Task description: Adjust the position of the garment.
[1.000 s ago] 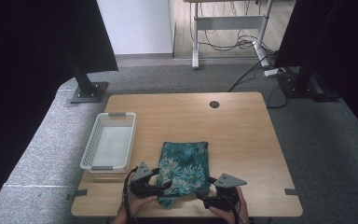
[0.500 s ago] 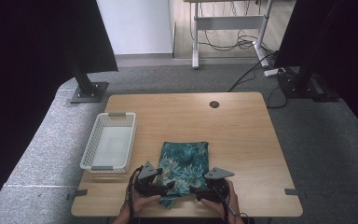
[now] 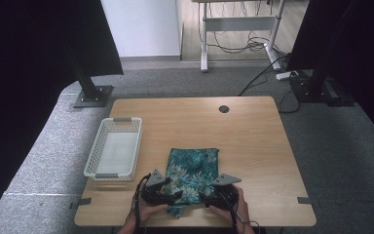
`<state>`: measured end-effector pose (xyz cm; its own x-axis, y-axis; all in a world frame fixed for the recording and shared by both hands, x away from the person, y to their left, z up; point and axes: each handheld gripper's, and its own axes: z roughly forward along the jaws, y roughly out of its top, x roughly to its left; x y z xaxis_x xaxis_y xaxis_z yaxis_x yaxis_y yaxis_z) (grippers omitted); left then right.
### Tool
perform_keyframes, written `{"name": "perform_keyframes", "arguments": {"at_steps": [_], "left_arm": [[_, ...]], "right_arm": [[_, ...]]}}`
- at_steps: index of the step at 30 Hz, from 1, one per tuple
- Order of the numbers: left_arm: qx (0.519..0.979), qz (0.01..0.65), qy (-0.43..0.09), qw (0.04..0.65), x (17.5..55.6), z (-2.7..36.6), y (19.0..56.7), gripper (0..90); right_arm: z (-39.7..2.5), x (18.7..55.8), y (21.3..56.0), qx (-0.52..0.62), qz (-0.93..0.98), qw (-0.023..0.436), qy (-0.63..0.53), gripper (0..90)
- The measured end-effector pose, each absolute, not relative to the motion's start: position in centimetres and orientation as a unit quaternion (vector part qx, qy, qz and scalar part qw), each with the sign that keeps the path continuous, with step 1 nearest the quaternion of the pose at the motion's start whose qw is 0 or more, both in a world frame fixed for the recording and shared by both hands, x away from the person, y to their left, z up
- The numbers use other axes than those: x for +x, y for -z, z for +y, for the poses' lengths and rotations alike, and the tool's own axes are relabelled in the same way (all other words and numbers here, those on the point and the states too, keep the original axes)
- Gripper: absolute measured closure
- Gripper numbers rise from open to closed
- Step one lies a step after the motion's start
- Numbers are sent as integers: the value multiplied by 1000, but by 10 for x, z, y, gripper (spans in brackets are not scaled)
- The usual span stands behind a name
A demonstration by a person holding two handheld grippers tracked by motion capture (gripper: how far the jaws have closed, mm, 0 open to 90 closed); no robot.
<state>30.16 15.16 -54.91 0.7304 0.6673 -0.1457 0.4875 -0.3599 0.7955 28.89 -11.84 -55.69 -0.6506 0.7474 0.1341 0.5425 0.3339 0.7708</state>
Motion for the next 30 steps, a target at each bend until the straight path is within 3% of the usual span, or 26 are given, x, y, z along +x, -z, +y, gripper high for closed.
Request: {"name": "perform_keyframes", "arguments": {"at_steps": [30], "left_arm": [[832,334,-96,433,300,121,554,232]], "right_arm": [[-144,283,558,406,805,137,-411,320]]}}
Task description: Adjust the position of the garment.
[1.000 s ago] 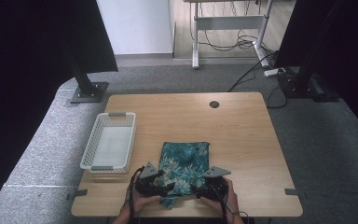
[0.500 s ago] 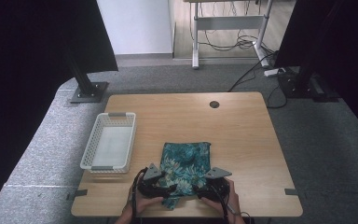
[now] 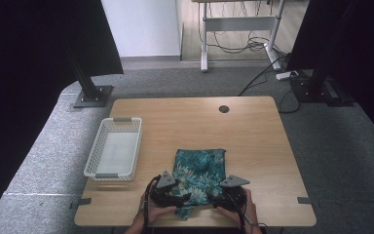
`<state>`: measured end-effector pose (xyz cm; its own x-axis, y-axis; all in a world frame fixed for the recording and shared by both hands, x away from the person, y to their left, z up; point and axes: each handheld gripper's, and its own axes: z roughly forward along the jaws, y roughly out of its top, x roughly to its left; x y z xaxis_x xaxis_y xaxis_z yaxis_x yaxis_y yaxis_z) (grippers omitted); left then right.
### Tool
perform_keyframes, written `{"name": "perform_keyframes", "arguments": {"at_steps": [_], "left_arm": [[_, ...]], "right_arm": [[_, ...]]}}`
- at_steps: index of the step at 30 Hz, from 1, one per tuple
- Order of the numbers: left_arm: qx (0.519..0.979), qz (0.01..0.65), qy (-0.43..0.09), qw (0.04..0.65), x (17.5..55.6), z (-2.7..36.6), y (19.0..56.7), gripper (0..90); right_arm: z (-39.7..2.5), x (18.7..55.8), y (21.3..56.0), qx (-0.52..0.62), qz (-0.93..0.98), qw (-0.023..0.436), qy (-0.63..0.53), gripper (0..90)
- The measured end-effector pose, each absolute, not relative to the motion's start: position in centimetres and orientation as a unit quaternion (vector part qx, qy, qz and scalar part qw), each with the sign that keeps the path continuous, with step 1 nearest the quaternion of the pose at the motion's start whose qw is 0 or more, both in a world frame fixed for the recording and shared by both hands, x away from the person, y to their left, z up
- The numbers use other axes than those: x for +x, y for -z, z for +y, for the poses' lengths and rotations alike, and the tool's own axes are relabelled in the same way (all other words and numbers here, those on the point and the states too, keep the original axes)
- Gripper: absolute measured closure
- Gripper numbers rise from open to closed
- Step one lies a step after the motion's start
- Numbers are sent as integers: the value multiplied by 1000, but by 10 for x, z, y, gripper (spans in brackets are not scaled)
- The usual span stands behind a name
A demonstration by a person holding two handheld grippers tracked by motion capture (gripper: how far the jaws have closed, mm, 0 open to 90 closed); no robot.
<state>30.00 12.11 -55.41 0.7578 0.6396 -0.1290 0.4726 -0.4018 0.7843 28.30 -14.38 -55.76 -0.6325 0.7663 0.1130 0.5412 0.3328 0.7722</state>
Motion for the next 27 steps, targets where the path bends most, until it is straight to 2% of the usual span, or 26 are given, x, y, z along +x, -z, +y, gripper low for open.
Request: {"name": "perform_keyframes", "arguments": {"at_steps": [27], "left_arm": [[840,316,-87,432,296,90,554,233]], "right_arm": [[-174,272,557,425,796,144,-406,319]]}}
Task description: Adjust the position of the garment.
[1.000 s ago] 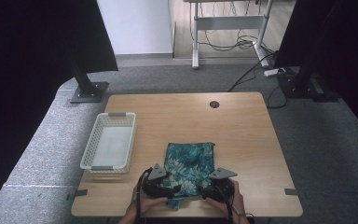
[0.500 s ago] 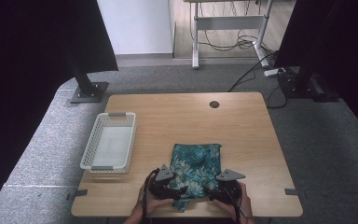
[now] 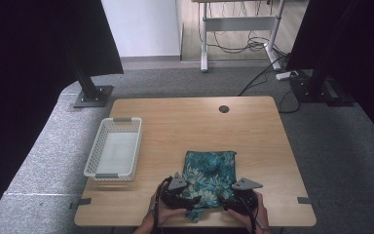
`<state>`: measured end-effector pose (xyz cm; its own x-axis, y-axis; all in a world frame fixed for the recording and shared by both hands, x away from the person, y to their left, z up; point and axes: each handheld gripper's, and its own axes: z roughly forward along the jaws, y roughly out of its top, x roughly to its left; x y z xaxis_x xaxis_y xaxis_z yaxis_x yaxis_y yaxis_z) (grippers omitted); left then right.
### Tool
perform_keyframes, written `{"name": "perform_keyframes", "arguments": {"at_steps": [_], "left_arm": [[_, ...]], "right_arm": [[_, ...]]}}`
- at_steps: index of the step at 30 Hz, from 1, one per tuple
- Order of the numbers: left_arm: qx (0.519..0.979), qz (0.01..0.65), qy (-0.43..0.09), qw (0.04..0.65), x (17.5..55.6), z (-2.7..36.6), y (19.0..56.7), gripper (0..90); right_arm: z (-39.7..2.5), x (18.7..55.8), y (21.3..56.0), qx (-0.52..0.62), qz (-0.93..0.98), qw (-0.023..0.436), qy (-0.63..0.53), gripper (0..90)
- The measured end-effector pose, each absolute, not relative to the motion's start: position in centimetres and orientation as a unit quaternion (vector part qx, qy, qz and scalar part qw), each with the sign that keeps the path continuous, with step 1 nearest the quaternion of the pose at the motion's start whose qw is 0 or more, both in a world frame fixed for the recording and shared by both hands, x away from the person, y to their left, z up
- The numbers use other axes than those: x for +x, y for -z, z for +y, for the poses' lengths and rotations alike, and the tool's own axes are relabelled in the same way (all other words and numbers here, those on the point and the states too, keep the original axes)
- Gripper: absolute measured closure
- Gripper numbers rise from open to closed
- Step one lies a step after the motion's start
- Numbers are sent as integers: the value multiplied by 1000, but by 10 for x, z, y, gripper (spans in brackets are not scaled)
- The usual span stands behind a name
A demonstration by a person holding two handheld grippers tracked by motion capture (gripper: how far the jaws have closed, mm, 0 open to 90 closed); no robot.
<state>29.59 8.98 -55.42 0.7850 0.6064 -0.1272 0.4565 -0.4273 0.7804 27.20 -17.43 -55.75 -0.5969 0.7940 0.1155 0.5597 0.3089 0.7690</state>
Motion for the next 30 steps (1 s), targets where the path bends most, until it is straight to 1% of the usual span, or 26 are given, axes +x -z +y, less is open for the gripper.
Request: {"name": "perform_keyframes", "arguments": {"at_steps": [24,27,30], "left_arm": [[842,312,-79,434,297,83,554,231],[840,314,-80,436,297,83,553,224],[835,317,-80,444,296,86,551,214]], "right_arm": [[-183,269,558,430,793,151,-404,317],[-182,269,558,429,793,155,-404,312],[-181,269,559,424,795,153,-405,276]]}}
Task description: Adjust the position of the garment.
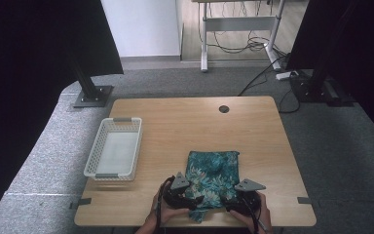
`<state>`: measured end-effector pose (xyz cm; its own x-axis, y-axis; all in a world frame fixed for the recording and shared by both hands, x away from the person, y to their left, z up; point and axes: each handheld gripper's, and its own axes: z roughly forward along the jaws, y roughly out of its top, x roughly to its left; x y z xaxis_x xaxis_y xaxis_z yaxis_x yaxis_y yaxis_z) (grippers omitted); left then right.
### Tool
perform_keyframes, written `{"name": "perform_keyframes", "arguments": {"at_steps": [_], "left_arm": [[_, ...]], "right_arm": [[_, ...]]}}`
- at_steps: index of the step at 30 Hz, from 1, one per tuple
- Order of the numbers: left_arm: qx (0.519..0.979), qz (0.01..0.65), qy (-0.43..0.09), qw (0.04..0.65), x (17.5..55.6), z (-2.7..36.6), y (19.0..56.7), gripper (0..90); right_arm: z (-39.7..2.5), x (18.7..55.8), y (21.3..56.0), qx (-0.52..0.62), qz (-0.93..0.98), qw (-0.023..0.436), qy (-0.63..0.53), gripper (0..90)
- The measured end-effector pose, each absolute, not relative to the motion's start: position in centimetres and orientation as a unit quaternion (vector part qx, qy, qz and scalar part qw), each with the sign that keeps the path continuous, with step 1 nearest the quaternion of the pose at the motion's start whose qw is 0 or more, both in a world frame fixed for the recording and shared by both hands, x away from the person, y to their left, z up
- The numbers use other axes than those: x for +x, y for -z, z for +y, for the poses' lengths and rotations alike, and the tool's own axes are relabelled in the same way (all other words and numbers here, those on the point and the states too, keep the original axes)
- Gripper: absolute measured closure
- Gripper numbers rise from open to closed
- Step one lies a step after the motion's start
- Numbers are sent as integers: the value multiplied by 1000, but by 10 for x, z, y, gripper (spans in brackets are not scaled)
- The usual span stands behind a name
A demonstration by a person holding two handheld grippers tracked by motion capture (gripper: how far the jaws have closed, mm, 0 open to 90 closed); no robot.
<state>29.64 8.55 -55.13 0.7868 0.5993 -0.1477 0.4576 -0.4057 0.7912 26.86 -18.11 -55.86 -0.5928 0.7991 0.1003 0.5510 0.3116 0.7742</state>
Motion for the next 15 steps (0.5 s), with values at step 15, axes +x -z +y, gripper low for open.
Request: {"name": "perform_keyframes", "arguments": {"at_steps": [15], "left_arm": [[815,320,-94,473,279,106,533,203]], "right_arm": [[-185,258,549,392,793,161,-439,208]]}}
